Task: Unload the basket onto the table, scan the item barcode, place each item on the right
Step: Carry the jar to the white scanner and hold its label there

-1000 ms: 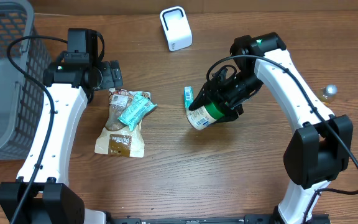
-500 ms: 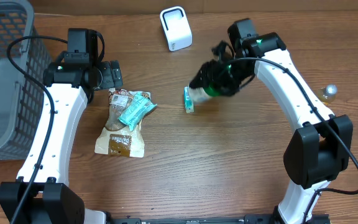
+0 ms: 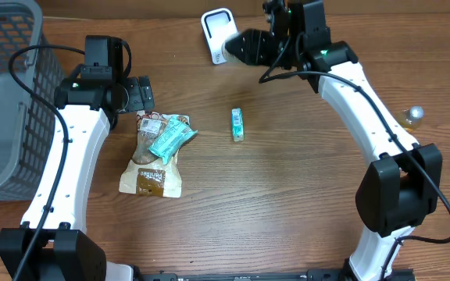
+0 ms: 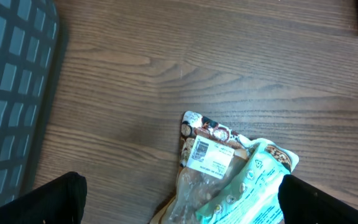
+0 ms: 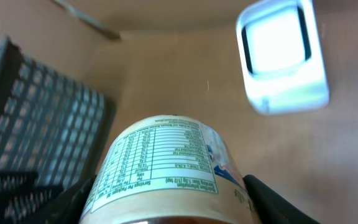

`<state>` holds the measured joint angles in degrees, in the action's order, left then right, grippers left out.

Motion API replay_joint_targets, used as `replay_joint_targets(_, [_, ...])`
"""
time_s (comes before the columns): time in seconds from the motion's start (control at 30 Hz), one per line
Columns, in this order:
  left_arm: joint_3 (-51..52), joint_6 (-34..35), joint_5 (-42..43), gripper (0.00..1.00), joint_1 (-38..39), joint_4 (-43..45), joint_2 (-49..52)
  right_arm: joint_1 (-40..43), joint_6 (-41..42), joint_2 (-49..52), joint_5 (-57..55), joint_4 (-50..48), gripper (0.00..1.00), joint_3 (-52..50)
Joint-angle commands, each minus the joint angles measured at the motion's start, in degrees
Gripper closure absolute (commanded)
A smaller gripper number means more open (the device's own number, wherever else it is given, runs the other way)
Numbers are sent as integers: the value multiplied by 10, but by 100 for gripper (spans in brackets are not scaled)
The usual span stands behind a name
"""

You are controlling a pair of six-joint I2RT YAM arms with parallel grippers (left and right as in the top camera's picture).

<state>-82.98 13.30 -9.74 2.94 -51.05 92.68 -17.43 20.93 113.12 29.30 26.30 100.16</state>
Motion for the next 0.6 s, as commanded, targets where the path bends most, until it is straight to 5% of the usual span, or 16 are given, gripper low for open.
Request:
replay_joint_targets(0.0, [-4,-7,-8,0,-3,1,-4,-34,-19,-7,-79,-58,75,12])
replay_joint_targets(0.3, [-4,-7,-8,1,-3,1,-4,-99,-103,52,-312,-208,74,12])
replay_joint_targets(0.57, [-4,-7,-8,0,-2,1,-4,-94,-155,145,-322,-367,73,12])
